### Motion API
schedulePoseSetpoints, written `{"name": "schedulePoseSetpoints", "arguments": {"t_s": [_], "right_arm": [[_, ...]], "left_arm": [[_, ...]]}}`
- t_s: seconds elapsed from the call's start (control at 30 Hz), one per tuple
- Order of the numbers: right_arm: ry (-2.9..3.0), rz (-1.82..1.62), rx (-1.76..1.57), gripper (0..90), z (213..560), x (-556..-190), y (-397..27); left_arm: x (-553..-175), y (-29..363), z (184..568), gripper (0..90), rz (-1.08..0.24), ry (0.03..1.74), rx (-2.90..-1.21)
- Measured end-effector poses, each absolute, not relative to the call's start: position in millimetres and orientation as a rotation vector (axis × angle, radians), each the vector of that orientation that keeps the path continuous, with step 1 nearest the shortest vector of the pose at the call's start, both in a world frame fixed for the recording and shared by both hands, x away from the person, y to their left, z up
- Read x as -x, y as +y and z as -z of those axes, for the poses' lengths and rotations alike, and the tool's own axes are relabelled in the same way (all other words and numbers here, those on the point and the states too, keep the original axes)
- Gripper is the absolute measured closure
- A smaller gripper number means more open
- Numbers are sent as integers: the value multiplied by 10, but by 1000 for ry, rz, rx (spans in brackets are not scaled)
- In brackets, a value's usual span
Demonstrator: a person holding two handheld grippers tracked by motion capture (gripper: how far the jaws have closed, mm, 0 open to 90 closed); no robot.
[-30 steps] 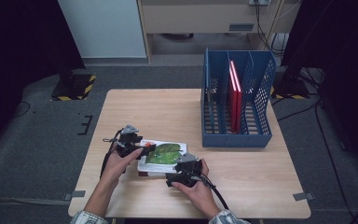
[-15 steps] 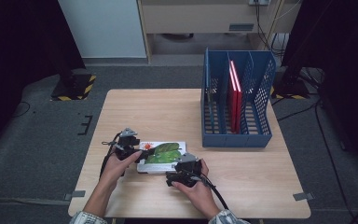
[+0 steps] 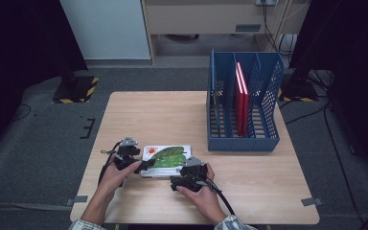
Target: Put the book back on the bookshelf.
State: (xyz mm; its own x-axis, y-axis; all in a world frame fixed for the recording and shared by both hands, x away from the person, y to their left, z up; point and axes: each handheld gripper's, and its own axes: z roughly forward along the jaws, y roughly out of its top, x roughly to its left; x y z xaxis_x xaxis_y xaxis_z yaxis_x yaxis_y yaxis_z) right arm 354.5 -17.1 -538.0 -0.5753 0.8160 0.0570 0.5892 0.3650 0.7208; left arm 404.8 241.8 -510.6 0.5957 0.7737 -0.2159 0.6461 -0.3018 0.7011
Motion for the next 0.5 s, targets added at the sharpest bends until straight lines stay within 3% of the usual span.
{"name": "schedulePoseSetpoints", "arguments": {"t_s": [0.5], "right_arm": [[2318, -1045, -1252, 38, 5378, -3547, -173]], "left_arm": [[-3957, 2476, 5177, 79, -137, 1113, -2068]]}}
